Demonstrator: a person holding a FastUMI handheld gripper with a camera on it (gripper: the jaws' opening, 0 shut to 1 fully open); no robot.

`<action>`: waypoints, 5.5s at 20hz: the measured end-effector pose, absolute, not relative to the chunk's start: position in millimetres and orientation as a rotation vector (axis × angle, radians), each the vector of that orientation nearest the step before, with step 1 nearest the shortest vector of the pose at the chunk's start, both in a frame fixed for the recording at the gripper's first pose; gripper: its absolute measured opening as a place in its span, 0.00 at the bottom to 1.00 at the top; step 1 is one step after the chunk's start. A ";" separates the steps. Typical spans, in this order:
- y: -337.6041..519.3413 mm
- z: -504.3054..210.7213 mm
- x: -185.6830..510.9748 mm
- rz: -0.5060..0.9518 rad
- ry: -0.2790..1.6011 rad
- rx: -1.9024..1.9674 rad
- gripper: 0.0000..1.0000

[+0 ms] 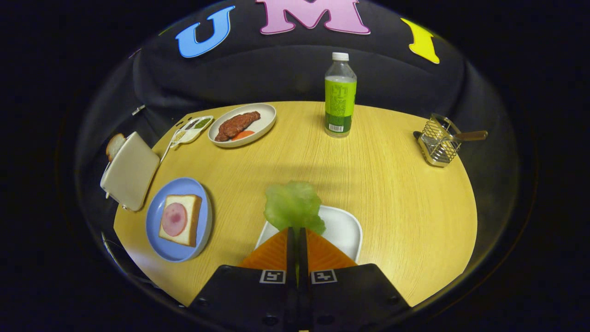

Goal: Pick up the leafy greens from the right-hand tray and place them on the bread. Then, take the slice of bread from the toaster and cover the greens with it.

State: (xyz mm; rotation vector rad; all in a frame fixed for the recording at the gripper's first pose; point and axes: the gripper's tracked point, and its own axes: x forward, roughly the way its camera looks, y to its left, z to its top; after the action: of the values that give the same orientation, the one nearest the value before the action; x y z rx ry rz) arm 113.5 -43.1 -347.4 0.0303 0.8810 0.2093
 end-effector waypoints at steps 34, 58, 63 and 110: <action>188.1 -330.4 81.7 0.480 0.907 -0.062 0.05; 210.0 -355.7 70.1 0.474 0.953 -0.162 0.81; 215.9 -308.5 85.4 0.472 0.846 -0.108 1.00; 463.3 -210.6 139.1 0.677 0.656 -0.127 0.12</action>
State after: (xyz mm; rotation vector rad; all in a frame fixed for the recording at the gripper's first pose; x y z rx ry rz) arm 139.1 463.3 -210.6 -0.1266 0.6557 0.6770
